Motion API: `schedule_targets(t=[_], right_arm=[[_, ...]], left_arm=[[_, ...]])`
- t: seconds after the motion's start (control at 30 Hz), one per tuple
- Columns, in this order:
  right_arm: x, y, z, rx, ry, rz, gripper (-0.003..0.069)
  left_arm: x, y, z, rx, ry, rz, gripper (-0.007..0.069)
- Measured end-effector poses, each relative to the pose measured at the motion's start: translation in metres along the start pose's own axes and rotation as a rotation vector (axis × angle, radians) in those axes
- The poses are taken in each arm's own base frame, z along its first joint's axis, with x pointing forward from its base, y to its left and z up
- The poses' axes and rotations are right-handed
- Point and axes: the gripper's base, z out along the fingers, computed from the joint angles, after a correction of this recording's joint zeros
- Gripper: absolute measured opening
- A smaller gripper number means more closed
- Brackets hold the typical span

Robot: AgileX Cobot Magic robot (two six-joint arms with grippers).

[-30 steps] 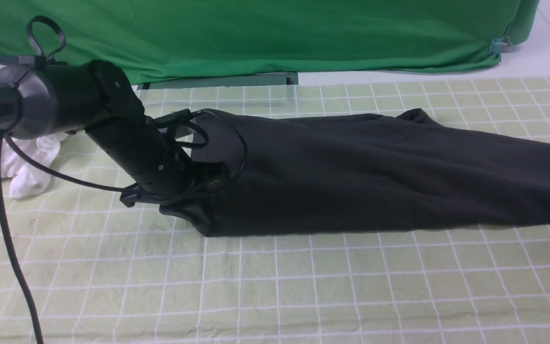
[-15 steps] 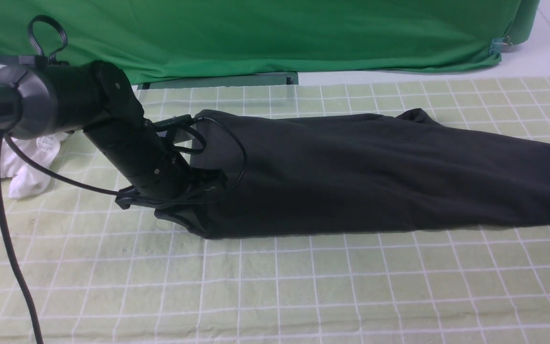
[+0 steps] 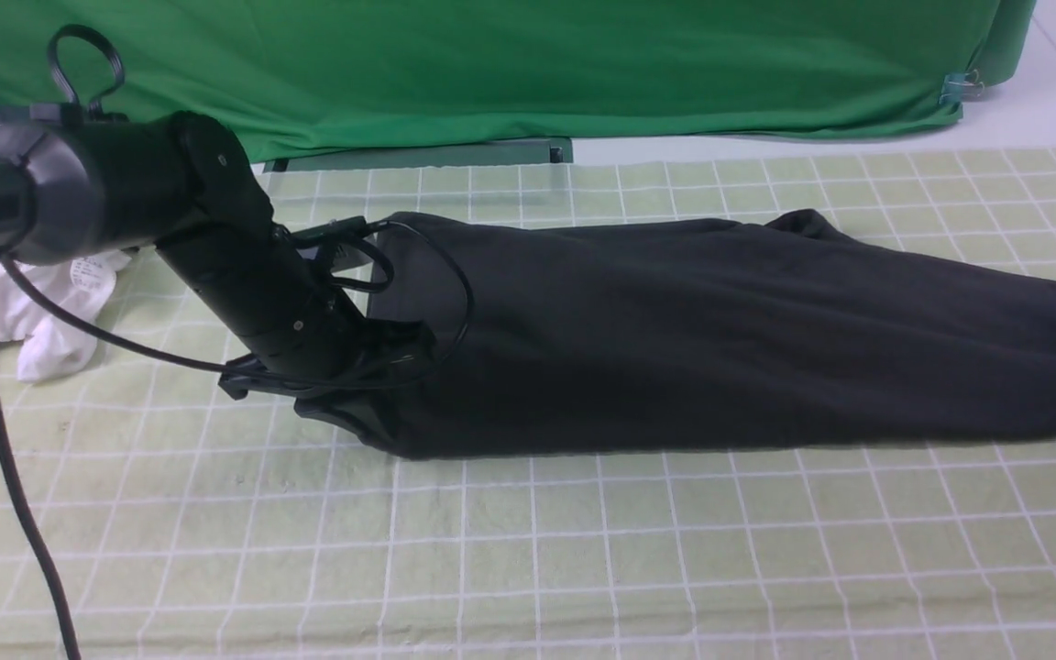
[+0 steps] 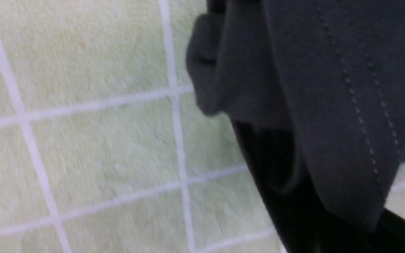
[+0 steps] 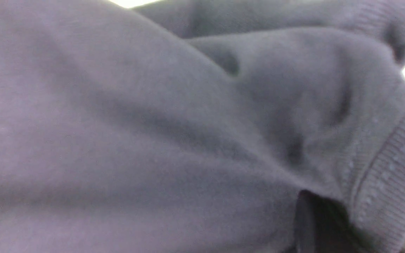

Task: Fold a long-sleeved shirt over a green coffee tablecloth.
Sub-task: 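Fold the right end of the dark garment over onto its left end with the right gripper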

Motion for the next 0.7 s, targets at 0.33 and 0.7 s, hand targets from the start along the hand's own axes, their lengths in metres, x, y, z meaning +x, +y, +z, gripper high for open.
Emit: schedule_targets(t=[0.33,0.7], right_arm=[[0.038,0.004,-0.044,0.047,0.021,0.033,0.002],[0.087,-0.009,-0.093,0.156,-0.037,0.11,0.002]], left_arm=[[0.058,-0.022,-0.023,0.011,0.077,0.058,0.0013],[0.128,-0.056,0.002,-0.018,0.122,0.144,0.0013]])
